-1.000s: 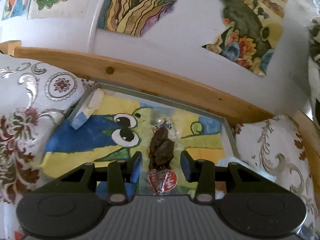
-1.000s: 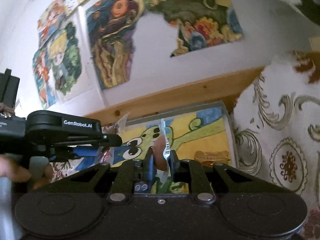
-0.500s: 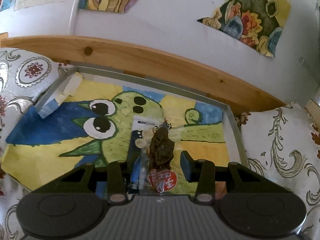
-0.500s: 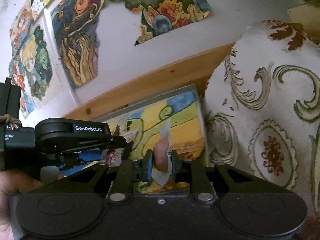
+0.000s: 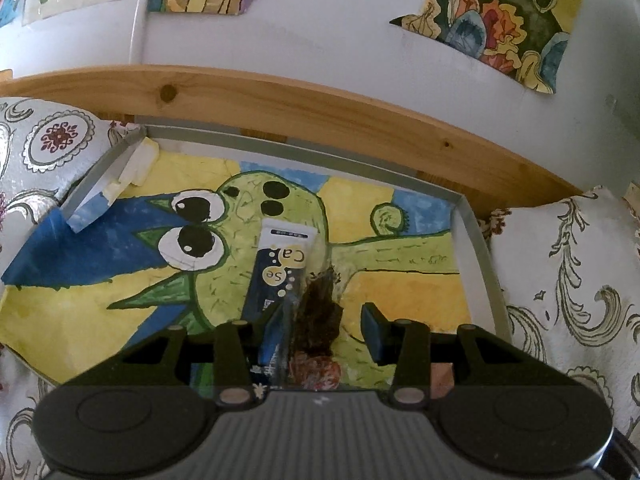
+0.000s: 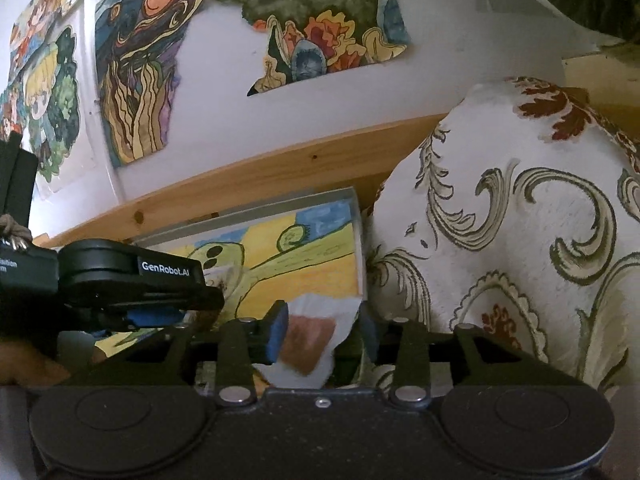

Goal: Organize snacks
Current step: 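Lower the sausages into the tray and open the right gripper while the left lowers the bread snack, then open the left gripper to release the bread snack into the tray, then withdraw both tools from the tray back toward the remaining snacks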

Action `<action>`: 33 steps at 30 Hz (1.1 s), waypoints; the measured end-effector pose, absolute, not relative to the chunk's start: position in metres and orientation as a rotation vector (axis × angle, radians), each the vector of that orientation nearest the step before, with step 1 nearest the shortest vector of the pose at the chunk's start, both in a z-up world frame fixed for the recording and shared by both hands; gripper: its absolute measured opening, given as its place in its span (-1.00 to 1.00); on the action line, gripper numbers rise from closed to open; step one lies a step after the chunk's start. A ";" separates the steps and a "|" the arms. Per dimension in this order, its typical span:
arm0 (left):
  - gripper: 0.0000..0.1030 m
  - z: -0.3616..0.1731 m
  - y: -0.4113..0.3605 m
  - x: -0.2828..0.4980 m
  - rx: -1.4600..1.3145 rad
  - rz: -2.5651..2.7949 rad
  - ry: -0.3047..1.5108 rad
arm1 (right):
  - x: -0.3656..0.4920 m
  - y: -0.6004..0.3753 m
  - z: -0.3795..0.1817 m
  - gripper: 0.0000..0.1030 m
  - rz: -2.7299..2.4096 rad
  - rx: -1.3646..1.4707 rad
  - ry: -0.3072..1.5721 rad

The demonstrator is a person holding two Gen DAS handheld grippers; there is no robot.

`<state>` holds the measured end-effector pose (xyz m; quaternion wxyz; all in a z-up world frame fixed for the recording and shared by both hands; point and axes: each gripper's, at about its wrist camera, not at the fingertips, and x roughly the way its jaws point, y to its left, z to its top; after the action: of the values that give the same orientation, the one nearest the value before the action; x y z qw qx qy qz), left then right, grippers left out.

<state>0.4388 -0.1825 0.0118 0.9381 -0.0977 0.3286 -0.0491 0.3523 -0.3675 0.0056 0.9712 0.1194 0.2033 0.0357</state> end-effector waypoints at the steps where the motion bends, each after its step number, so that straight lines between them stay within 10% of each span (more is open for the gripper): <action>1: 0.04 0.012 -0.182 0.439 -0.200 -0.100 0.671 | 0.352 -0.367 0.005 -0.08 0.072 0.237 0.408; 18: 0.92 0.040 -0.161 0.403 -0.271 -0.051 0.569 | 0.330 -0.362 0.033 0.78 0.044 0.167 0.319; 33: 0.99 0.078 -0.112 0.317 -0.269 0.055 0.461 | 0.255 -0.338 0.093 0.99 0.052 0.146 0.213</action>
<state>0.3174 -0.1120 0.0780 0.9642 -0.1329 0.2276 0.0274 0.2549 -0.3377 0.0930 0.9913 0.0729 0.1064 0.0259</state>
